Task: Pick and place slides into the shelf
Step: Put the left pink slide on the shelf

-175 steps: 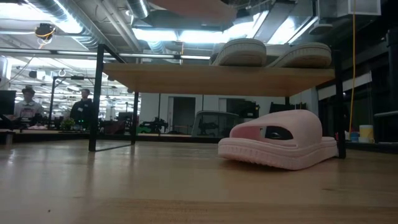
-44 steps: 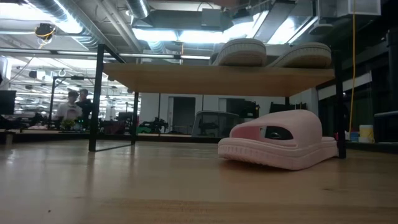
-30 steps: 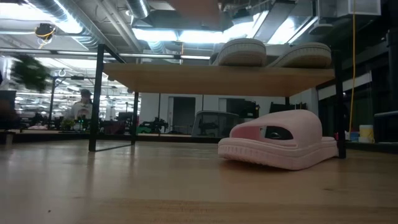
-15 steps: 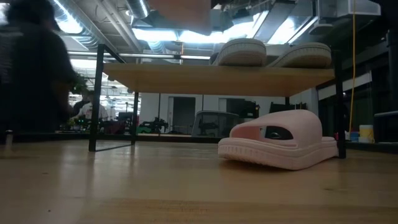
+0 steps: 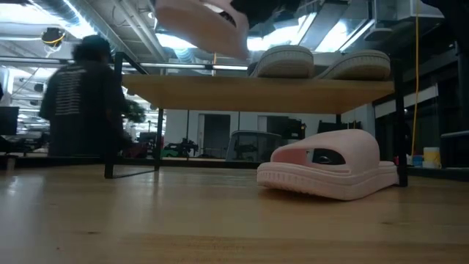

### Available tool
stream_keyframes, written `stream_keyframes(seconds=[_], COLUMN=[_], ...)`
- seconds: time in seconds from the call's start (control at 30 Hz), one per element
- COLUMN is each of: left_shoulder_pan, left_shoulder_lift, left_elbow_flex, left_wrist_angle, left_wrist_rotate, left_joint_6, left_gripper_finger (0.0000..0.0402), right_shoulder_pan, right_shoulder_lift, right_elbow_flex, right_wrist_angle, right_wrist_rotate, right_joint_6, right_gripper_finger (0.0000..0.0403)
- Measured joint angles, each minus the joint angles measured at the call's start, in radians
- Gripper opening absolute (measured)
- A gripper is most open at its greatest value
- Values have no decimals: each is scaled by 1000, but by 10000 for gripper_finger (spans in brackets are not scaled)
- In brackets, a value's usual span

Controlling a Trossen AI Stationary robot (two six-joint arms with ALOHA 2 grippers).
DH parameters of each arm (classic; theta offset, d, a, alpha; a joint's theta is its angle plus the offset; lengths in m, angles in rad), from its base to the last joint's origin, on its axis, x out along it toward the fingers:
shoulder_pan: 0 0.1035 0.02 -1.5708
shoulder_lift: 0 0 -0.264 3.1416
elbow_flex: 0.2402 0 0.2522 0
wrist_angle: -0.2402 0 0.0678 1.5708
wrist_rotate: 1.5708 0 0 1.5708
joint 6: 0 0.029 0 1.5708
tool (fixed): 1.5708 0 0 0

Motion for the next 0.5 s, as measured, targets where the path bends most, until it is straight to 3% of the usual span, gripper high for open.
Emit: stream_keyframes(seconds=[0.13,0.5], left_shoulder_pan=[0,0], left_shoulder_lift=[0,0], left_elbow_flex=[0,0], left_wrist_angle=[0,0], left_wrist_rotate=[0,0], left_joint_6=[1,1], left_gripper_finger=[0,0], right_shoulder_pan=[-1,-2], right_shoulder_lift=[2,13], right_elbow_flex=[0,-1], right_wrist_angle=[-11,-6], right_wrist_rotate=[55,73], right_joint_6=[-1,0], right_gripper_finger=[15,15])
